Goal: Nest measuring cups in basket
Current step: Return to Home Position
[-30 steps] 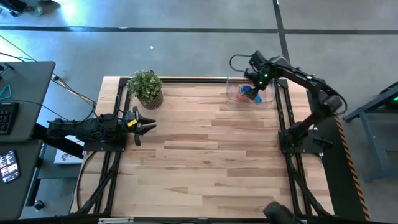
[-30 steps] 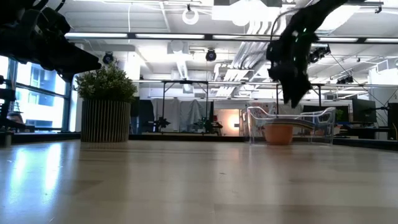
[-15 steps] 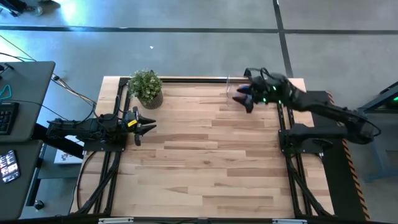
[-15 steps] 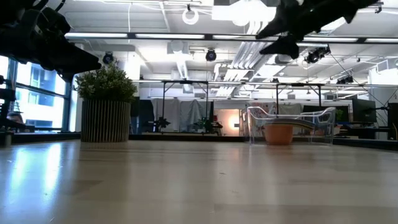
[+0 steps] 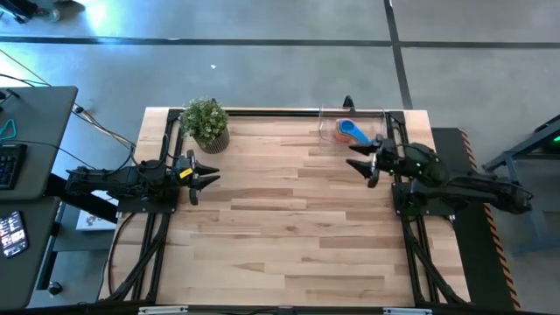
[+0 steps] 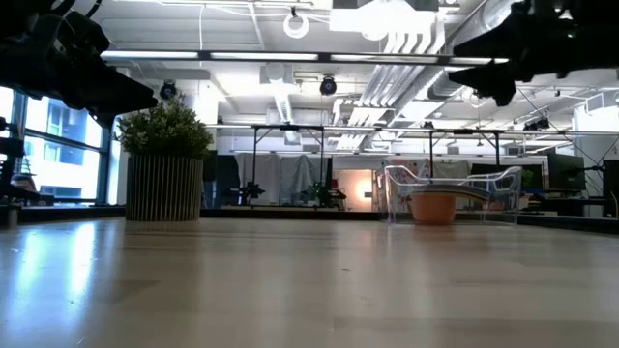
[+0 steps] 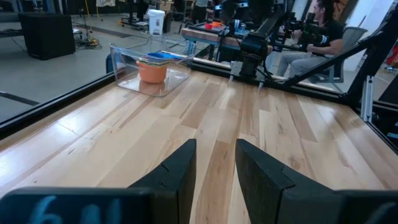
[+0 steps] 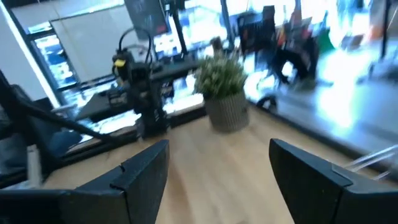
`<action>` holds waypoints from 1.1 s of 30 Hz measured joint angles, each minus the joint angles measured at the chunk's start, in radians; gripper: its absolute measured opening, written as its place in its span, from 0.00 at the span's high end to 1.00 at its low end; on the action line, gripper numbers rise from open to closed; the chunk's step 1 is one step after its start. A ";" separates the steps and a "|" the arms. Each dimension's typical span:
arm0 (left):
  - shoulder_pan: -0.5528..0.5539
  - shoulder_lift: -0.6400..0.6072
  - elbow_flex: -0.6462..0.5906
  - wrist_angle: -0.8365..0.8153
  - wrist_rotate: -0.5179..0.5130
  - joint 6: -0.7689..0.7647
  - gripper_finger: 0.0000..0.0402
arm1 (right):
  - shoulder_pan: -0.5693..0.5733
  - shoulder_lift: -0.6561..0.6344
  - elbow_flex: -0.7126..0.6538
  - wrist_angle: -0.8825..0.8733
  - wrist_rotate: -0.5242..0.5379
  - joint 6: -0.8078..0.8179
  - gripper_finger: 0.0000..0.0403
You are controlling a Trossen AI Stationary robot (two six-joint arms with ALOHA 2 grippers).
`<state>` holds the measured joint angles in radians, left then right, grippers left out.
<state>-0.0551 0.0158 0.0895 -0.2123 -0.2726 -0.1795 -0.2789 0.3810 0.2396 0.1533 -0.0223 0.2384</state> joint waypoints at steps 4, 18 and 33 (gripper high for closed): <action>0.000 0.000 0.000 0.000 0.000 0.000 0.74 | 0.020 -0.134 -0.072 -0.001 0.024 -0.058 0.34; 0.000 0.000 0.000 0.000 0.000 0.000 0.74 | 0.057 -0.370 -0.228 -0.135 0.074 -0.216 0.34; 0.000 0.000 0.000 0.000 0.000 0.000 0.74 | 0.057 -0.301 -0.227 -0.146 -0.001 -0.020 0.34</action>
<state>-0.0548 0.0158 0.0891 -0.2123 -0.2726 -0.1796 -0.2214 0.0799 0.0124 0.0074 -0.0237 0.2188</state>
